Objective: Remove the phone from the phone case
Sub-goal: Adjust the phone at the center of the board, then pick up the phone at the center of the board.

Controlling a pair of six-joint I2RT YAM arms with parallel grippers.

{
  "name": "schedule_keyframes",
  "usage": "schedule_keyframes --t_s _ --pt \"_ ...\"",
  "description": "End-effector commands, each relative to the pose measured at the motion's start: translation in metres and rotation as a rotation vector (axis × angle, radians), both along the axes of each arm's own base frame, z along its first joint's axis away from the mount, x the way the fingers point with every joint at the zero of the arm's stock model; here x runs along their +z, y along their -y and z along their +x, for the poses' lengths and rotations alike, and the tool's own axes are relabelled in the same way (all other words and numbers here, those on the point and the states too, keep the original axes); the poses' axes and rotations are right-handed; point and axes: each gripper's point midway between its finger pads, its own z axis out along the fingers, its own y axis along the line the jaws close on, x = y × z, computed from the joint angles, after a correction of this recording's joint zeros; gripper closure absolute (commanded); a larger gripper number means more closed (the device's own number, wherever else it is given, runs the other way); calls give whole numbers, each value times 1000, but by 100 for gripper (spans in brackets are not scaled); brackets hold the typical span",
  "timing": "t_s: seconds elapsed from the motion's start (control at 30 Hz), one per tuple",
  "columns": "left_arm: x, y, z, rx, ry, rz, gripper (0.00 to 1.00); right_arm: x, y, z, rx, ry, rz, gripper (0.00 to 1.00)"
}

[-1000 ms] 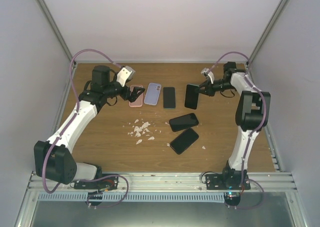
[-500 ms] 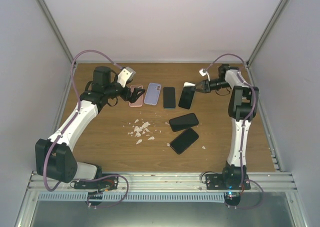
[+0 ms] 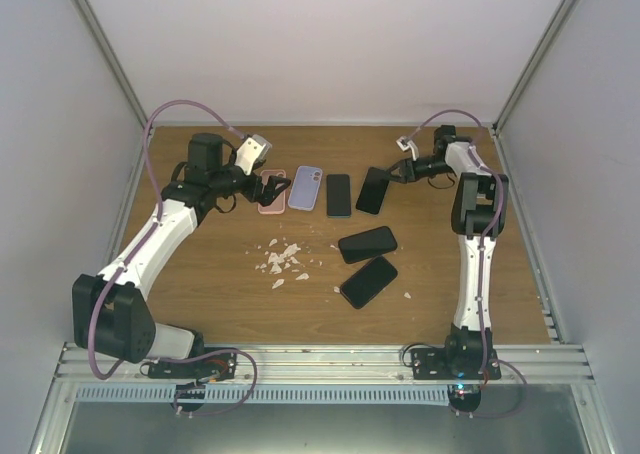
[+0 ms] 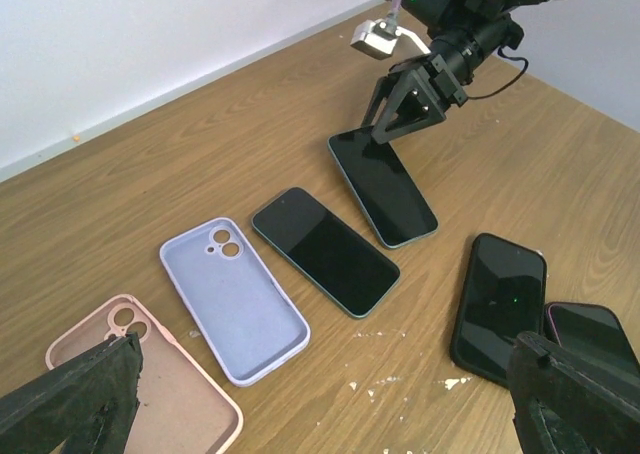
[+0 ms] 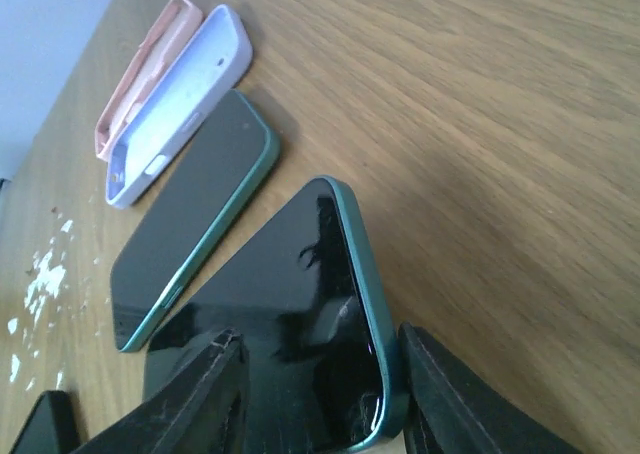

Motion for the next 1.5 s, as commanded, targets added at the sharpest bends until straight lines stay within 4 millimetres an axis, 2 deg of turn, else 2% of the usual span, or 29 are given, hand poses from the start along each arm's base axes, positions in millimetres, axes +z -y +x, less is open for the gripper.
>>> schedule_keyframes --t_s 0.0,0.1,0.33,0.4,0.5,0.63,0.77,0.87,0.97,1.13,1.3,1.47 --pt "-1 0 4 -1 14 -13 1 -6 10 19 -38 50 -42 55" --pt "0 0 4 0 16 -13 1 -4 12 24 -51 65 -55 52" --pt "3 -4 5 21 26 2 1 10 13 38 -92 105 -84 34" --pt "7 -7 4 35 38 13 1 16 15 38 -97 115 -98 32" --pt "11 -11 1 48 61 27 1 29 19 33 -99 153 -137 26" --pt "12 -13 -4 58 66 30 1 59 23 19 -91 225 -173 18" --pt "12 -14 -6 46 61 54 1 88 23 2 -75 279 -200 11" --pt "20 -15 -6 35 69 88 1 113 23 -15 -55 337 -224 7" --pt "28 -18 -9 26 102 115 1 129 22 -37 -26 393 -249 1" --pt "33 -18 -19 9 113 128 1 143 21 -82 16 443 -278 0" --pt "18 -1 -38 -120 59 160 1 151 19 -123 22 480 -298 0" --pt "-12 28 -48 -173 36 231 1 158 16 -157 -16 487 -279 1"
